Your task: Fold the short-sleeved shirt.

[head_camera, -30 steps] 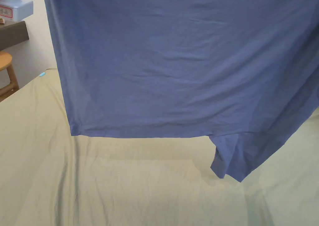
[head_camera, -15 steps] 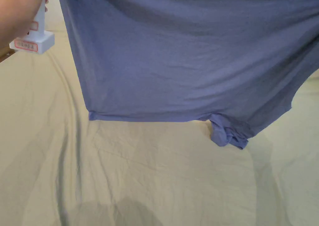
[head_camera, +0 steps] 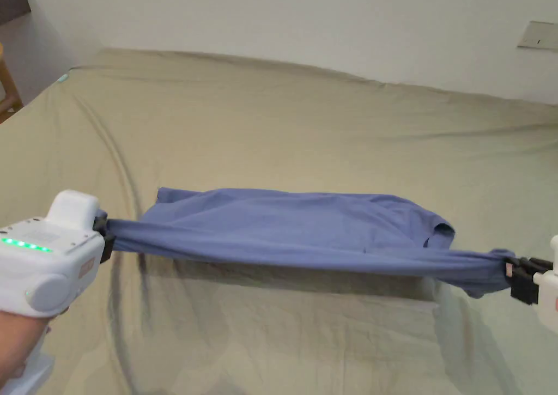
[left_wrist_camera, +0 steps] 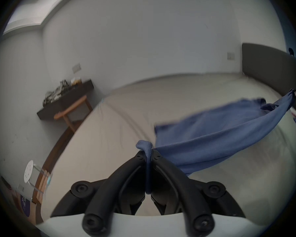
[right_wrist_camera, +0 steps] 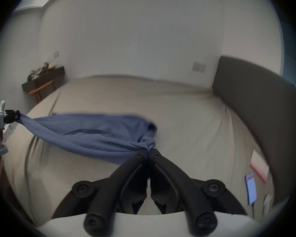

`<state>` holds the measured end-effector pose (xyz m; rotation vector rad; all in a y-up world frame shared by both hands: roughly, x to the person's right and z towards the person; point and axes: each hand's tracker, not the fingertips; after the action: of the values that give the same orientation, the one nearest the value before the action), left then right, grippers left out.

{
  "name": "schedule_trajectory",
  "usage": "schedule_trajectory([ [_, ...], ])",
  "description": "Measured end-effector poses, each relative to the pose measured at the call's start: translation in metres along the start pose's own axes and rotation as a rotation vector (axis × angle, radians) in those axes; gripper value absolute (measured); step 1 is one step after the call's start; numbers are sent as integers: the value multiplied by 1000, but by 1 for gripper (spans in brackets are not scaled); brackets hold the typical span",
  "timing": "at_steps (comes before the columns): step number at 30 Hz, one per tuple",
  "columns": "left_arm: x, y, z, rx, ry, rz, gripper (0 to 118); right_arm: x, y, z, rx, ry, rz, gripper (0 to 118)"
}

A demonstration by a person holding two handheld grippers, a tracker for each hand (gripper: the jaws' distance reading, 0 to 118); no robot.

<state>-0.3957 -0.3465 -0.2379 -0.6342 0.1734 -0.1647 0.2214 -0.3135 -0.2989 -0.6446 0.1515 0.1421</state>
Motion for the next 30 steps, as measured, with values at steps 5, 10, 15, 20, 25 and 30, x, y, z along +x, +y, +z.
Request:
schedule_trajectory([
  [5, 8, -96, 39, -148, -47, -21, 2, -4, -112, 23, -225, 35, -21, 0],
  [10, 18, -153, 68, -254, -66, -60, 2, -8, -177, 52, -367, 74, -113, 0],
  [15, 17, -178, 90, -323, -82, -112, 2, -9, -198, 84, -399, 68, -179, 0],
  [20, 10, -188, 107, -355, -105, -128, 2, -4, -203, 101, -419, 75, -220, 0],
  [25, 9, -194, 115, -380, -129, -158, 2, -1, -202, 103, -462, 65, -215, 0],
  [30, 22, -195, 107, -400, -123, -231, 3, -10, -210, 85, -504, 31, -165, 0],
])
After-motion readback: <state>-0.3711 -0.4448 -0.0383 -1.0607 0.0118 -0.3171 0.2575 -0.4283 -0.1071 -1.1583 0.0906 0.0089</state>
